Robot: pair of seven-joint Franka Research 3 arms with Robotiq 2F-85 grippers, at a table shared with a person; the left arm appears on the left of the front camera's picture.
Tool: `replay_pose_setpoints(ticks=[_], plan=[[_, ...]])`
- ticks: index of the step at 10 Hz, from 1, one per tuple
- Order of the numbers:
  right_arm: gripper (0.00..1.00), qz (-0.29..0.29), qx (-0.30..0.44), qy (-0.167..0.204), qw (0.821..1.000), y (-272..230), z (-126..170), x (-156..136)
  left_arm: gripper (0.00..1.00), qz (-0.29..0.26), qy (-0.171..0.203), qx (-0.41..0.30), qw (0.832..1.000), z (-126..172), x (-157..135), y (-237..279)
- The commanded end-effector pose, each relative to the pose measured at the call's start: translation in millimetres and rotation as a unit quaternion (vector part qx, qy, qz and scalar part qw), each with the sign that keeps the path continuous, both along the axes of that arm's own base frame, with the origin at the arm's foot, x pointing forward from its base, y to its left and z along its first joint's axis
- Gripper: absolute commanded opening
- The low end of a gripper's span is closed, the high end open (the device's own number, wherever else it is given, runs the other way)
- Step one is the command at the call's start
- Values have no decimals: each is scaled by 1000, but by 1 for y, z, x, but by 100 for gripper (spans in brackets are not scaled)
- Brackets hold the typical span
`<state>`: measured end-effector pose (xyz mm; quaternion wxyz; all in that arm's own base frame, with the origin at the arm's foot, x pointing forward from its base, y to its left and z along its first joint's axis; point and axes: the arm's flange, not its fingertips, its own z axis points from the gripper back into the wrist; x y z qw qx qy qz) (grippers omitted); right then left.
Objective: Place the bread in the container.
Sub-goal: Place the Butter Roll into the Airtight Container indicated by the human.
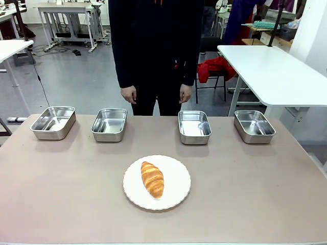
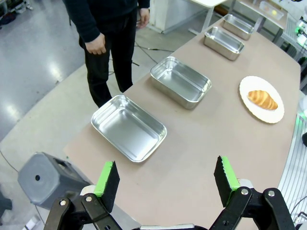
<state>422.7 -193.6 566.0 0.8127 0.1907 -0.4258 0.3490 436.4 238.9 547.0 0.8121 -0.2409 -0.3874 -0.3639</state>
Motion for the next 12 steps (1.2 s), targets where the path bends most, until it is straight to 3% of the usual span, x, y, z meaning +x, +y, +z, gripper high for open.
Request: replay_pose_setpoints(ticks=[1,12], plan=[[98,0,0,-1,1000,0,1,0,100,-2,-2,1,1000,1,-1,1],[98,0,0,-1,1000,0,1,0,100,-2,-2,1,1000,1,-1,1]])
